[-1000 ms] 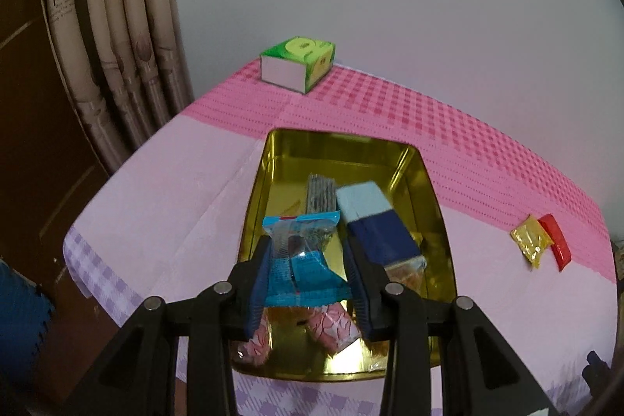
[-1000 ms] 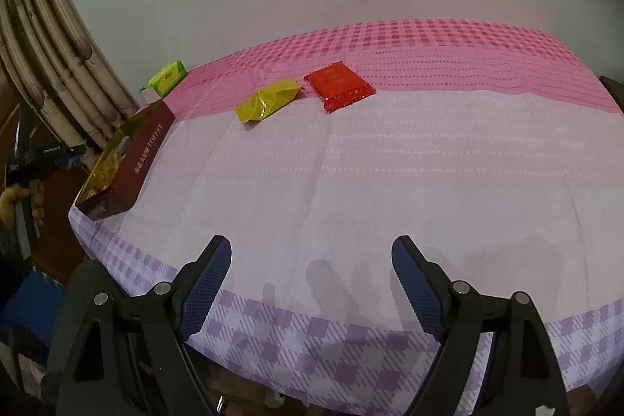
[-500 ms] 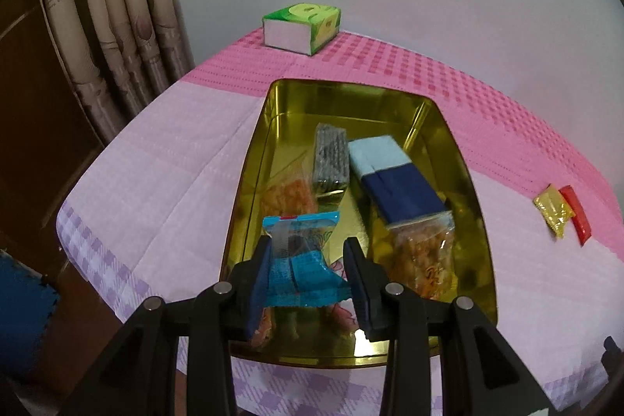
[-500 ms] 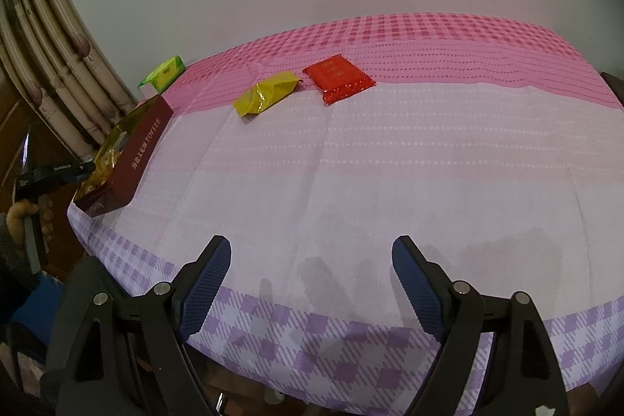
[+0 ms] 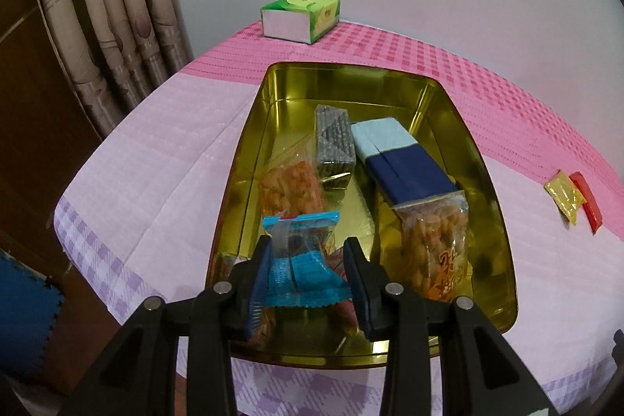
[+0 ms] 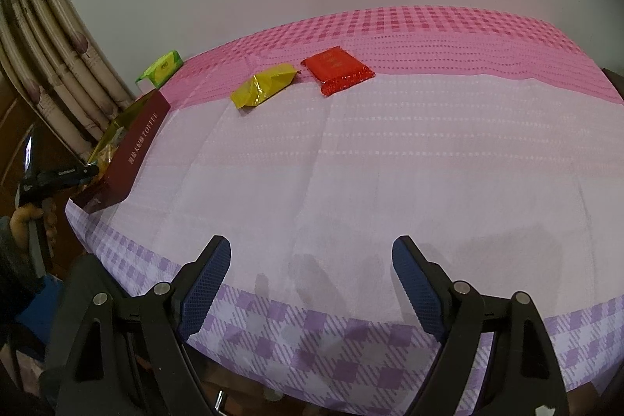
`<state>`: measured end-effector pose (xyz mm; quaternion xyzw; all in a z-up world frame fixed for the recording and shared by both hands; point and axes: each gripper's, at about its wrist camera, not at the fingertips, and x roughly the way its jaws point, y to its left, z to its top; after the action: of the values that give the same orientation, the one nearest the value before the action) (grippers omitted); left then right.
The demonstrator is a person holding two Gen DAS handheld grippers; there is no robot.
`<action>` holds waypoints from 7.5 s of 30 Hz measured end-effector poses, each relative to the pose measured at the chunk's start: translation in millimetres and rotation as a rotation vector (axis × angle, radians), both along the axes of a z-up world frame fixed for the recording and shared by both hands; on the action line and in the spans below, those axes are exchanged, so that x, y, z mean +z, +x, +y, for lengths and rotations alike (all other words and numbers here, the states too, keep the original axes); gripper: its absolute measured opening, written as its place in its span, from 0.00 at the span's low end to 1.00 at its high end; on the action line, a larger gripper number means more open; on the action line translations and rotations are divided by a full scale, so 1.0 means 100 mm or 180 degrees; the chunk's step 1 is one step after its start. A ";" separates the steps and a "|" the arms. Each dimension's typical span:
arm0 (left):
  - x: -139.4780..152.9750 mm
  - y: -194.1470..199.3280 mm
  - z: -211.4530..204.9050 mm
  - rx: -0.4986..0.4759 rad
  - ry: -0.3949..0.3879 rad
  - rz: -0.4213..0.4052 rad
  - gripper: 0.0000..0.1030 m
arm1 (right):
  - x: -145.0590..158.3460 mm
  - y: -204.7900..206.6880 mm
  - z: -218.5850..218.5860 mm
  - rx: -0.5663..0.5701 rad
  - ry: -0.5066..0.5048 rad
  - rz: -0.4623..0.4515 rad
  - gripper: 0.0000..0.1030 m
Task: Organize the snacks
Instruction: 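Lower the blue-wrapped candy into the tin tray and open the left gripper, then reach the right gripper to the red gold-printed packet and grasp it, then lift the red packet with the right gripper and carry it toward the tin tray, then lower the red packet into the tin tray and open the right gripper, then reach the left gripper to the yellow foil packet and grasp it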
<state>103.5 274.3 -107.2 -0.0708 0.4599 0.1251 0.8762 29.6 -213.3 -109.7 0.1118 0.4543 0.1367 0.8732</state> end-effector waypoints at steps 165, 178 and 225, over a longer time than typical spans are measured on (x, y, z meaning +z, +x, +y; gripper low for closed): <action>0.15 -1.50 -1.39 -0.1257 -0.0408 -0.0108 0.71 | 1.08 1.74 2.99 0.1575 -0.1669 -0.0653 0.39; 0.11 -1.46 -1.29 -0.1148 -0.0531 -0.0003 0.71 | 0.64 1.57 4.21 0.2276 -0.1571 -0.0491 0.39; -0.03 0.86 -2.95 -0.1986 0.0130 -0.0149 0.71 | 0.26 0.27 -0.70 -0.0722 -0.0557 -0.0359 0.88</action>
<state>189.3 -21.0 -110.0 0.0884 0.4366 -0.1422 0.8839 56.8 -282.8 -84.0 0.0780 0.3992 0.0031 0.9135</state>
